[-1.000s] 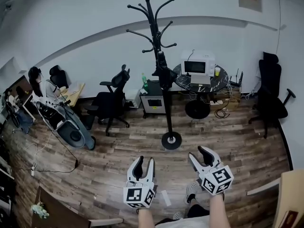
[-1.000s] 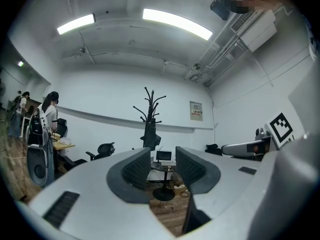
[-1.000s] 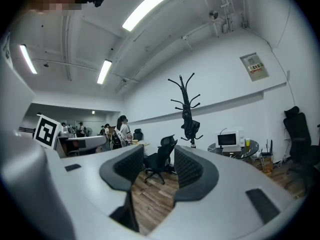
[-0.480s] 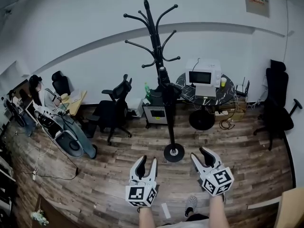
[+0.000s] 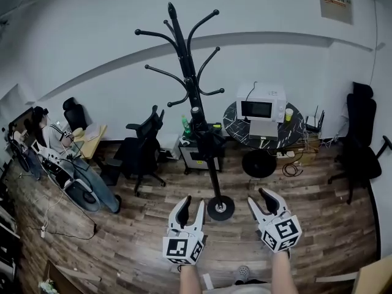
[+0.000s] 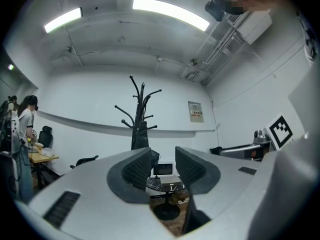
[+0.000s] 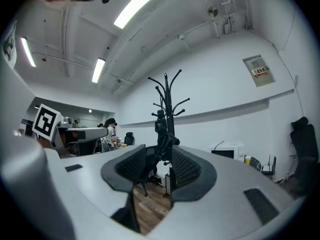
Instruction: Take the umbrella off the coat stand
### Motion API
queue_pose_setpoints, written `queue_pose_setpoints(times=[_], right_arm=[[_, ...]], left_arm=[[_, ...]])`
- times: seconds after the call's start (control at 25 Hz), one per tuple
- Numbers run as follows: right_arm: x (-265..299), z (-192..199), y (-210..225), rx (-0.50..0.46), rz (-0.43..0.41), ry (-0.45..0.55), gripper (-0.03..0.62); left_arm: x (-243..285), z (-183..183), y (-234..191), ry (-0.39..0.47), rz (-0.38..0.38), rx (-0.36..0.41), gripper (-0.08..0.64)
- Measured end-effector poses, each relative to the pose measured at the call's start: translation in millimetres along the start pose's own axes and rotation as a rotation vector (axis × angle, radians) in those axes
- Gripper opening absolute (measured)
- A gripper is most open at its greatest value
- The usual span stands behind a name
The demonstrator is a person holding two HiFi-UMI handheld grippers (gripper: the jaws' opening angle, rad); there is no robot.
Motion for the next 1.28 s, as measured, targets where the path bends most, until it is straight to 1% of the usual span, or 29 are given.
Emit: queue_pose_setpoints(times=[0.12,0.24,0.36,0.56,0.72,0.84,0.92,1.04,1.12,1.16,1.2,1.28], right_arm=[[11,-2,29,-0.020,-0.001,0.000,0.176],[17,-4,56,-0.065,0.041,-0.004,0.175],[28,-6,75,-0.057,0.048,-0.016,0.175],[48,-6,83,-0.049,0.031,-0.027,0.175],[70,-16,84,-0.072,0.042,-0.005,0.175],[90,-23,82,-0.077,0.033,0.002,0.175],[108,-26,76,-0.066,-0.001,-0.002,0.175],[138,-30,66,-0.001,-0.075,0.002,0.170],[154,-39,58,0.072,-0.142,0.031,0.166],[163,-45,54,0.096,-0.184,0.043,0.154],[172,-50,49,0.096,-0.223,0.045,0.149],[190,-64,41,0.055,-0.273,0.043,0.149]], left_arm=[[35,8,11,-0.016,0.001,0.005,0.160],[58,14,20,-0.031,0.011,0.012,0.160],[77,15,18,-0.045,0.010,0.002,0.160],[91,19,3,-0.053,-0.014,-0.015,0.158],[100,16,-26,-0.033,-0.043,-0.018,0.156],[107,11,-48,-0.012,-0.055,-0.023,0.156],[114,8,-63,0.000,-0.058,-0.024,0.155],[127,-3,-81,0.029,-0.043,-0.010,0.150],[138,-14,-85,0.054,0.009,-0.017,0.150],[145,-22,-87,0.067,0.039,-0.028,0.149],[152,-31,-90,0.077,0.065,-0.027,0.149],[165,-46,-95,0.081,0.104,0.019,0.146]])
Point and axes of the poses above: the fingertips, and each gripper's own axes: x forward along the fingers, y to its right, z out of its underside, the point moved 2 cm from there along -x, backward along the fingers
